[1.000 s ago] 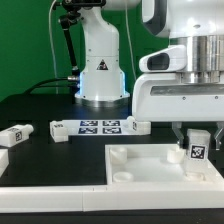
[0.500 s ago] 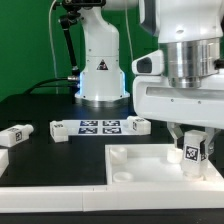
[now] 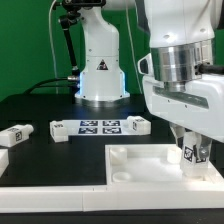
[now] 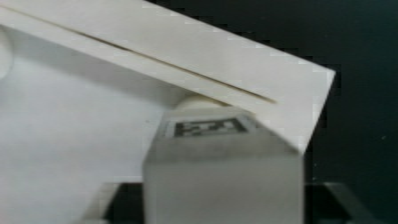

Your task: Assemble square table

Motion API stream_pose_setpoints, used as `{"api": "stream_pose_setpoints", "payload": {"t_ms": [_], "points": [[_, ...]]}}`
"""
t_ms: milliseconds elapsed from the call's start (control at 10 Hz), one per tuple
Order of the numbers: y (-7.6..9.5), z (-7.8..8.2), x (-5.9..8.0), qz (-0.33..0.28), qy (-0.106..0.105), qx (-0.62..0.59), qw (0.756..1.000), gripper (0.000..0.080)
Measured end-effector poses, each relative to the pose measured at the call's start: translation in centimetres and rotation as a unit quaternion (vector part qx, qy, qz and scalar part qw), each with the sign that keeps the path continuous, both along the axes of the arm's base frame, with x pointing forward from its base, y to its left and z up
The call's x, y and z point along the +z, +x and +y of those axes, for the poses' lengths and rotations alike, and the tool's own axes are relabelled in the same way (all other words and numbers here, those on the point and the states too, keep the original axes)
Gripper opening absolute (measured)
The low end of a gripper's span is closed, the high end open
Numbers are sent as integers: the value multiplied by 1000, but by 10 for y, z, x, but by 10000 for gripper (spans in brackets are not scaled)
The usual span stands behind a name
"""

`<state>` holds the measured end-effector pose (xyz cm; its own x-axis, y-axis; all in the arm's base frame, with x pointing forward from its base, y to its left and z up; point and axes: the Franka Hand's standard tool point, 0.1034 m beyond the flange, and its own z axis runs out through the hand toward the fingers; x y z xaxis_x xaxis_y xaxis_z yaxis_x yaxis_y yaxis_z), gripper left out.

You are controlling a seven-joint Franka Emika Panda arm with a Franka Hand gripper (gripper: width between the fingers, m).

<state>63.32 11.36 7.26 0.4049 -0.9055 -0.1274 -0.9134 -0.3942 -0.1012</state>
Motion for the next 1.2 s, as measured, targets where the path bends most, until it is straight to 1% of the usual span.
{"api": "stream_pose_setpoints", "payload": {"t_ms": [100,200,300,500,600,700,800,900,1000,1100,1200], "points": [[5,10,3,-44,-24,124,991,522],[3,16,4,-53,-32,193,979,522],[4,14,3,-57,-35,219,973,624],[3,13,3,-67,-40,301,951,648],[4,10,3,-77,-56,404,910,648],[7,9,4,-89,-77,513,850,649],[7,8,4,-94,-83,567,814,649],[7,8,3,-94,-81,553,824,649],[7,8,3,-93,-81,553,824,540],[7,8,3,-93,-80,551,826,376],[7,8,3,-90,-77,507,854,293]]}}
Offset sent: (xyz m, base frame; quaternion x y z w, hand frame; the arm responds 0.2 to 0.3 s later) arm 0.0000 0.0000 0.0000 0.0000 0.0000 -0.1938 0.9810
